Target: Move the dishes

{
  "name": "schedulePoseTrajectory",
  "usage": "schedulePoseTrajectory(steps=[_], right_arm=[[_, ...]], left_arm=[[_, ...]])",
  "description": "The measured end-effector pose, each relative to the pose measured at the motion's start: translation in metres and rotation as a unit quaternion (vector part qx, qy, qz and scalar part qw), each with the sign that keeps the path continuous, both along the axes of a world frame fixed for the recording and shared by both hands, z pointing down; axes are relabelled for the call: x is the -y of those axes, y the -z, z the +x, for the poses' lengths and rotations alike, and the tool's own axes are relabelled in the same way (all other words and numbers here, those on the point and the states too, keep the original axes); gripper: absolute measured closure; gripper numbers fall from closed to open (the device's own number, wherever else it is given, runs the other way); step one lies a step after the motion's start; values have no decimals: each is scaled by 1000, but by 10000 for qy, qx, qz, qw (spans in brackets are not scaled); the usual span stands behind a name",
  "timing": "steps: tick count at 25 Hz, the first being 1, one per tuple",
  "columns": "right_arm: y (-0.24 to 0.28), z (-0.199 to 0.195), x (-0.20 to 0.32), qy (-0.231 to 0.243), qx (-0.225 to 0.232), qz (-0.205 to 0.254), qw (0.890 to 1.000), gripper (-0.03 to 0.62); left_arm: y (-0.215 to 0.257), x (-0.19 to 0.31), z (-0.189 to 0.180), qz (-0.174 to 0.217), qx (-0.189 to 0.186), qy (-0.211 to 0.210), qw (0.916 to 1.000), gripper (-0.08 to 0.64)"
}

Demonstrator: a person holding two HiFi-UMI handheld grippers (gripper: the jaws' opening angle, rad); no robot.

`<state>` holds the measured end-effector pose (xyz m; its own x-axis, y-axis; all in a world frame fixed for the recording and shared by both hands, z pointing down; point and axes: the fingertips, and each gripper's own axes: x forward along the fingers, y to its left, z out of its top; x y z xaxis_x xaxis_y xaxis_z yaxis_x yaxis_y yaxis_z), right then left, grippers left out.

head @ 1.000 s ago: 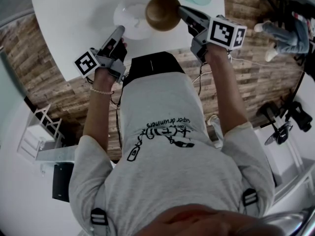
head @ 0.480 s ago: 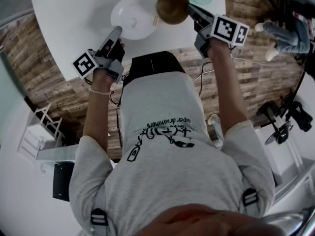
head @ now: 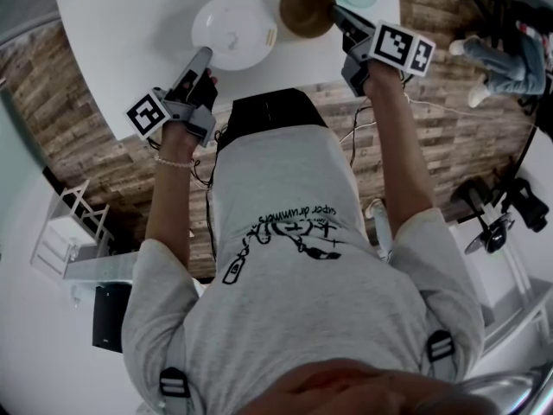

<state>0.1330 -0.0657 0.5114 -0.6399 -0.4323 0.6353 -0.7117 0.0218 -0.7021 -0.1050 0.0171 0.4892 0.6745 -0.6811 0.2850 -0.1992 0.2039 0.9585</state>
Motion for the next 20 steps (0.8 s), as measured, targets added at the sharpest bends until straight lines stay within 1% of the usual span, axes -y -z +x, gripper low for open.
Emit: schedulePoseTrajectory(steps=[10, 20], right_arm=[[-20, 10, 1, -256, -131, -192, 9994, 549], [-27, 14, 1, -415, -223, -251, 9986, 549]], left_arm=[[-4, -2, -2, -50, 22, 24, 10000, 546], [-8, -3, -3, -87, 25, 45, 9999, 546]])
